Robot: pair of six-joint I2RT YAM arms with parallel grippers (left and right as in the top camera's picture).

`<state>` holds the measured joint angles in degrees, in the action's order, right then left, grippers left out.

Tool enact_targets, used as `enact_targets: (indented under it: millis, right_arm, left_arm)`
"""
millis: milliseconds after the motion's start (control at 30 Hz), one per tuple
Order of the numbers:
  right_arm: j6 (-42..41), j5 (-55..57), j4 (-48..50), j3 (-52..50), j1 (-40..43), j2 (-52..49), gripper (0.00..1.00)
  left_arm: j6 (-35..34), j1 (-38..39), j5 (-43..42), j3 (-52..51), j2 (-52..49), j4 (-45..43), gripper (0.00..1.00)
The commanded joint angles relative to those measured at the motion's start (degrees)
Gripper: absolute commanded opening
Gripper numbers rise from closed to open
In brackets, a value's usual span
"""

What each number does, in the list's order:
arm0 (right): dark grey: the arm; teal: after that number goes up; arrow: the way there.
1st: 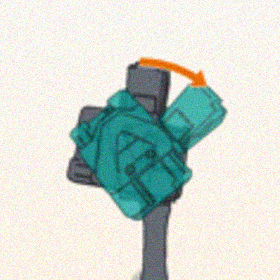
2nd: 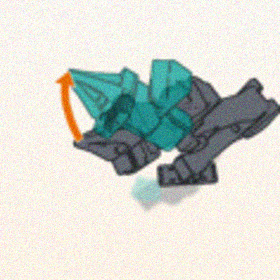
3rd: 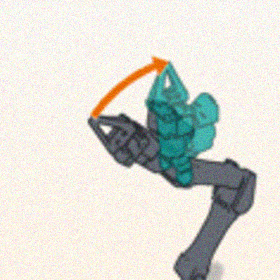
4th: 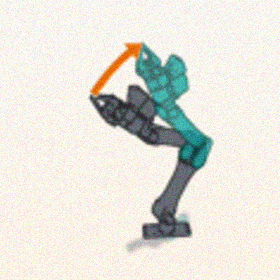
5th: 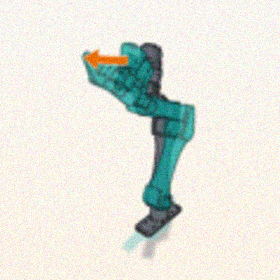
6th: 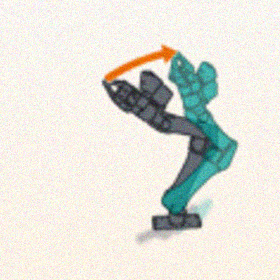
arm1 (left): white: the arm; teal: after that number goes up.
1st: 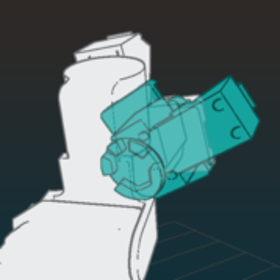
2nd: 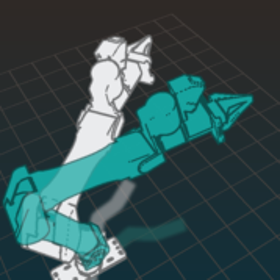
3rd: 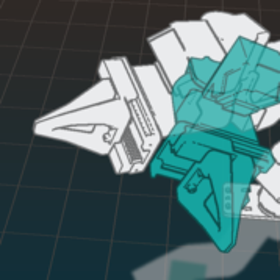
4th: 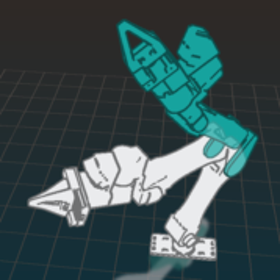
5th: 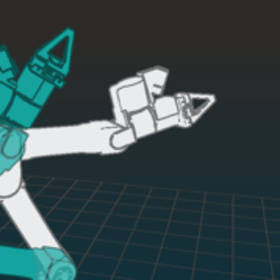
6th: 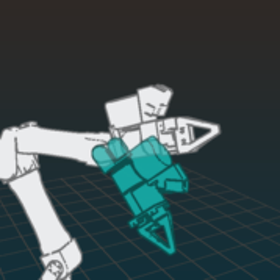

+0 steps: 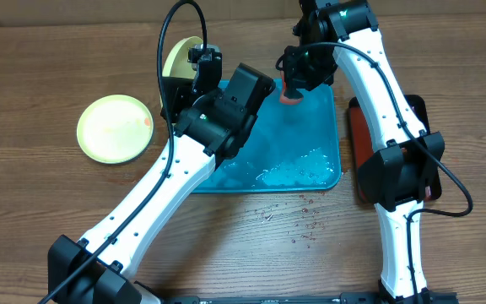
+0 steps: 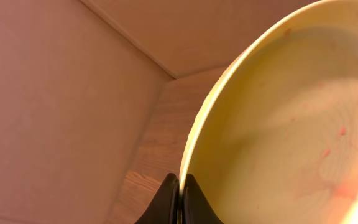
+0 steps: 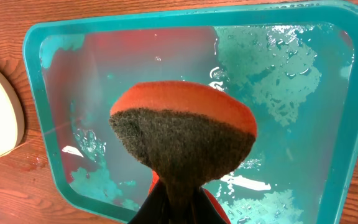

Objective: Clean dirty plates on tray and stack at the side
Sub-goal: 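Lift and tilt the yellow plate up with the left gripper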

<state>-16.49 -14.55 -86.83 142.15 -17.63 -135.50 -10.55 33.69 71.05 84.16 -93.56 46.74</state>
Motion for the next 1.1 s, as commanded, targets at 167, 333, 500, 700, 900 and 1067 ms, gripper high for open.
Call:
enact_targets:
  millis: [167, 333, 500, 700, 900, 1067]
  right_arm:
    - [0.3, 0.6, 0.1, 1.2, 0.0, 1.7, 0.07]
    - [0.2, 0.6, 0.1, 1.2, 0.0, 1.7, 0.07]
    - [0.3, 0.6, 0.1, 1.2, 0.0, 1.7, 0.07]
    - [0.3, 0.6, 0.1, 1.2, 0.0, 1.7, 0.07]
    - [0.3, 0.6, 0.1, 1.2, 0.0, 1.7, 0.07]
    - [0.3, 0.6, 0.1, 1.2, 0.0, 1.7, 0.07]
  left_arm:
    - [-1.2, 2.4, 9.1, 0.6, 0.1, -0.7, 0.04]
    - [-1.0, 3.1, 10.5, 0.7, 0.1, -1.1, 0.04]
    - [-1.0, 3.1, 10.5, 0.7, 0.1, -1.1, 0.04]
    - [-1.1, 3.1, 9.6, 0.7, 0.1, -1.1, 0.04]
    - [-1.0, 0.1, -12.7, 0.6, 0.1, 0.0, 0.04]
    - [-1.2, -7.5, -36.6, 0.6, 0.1, 1.4, 0.04]
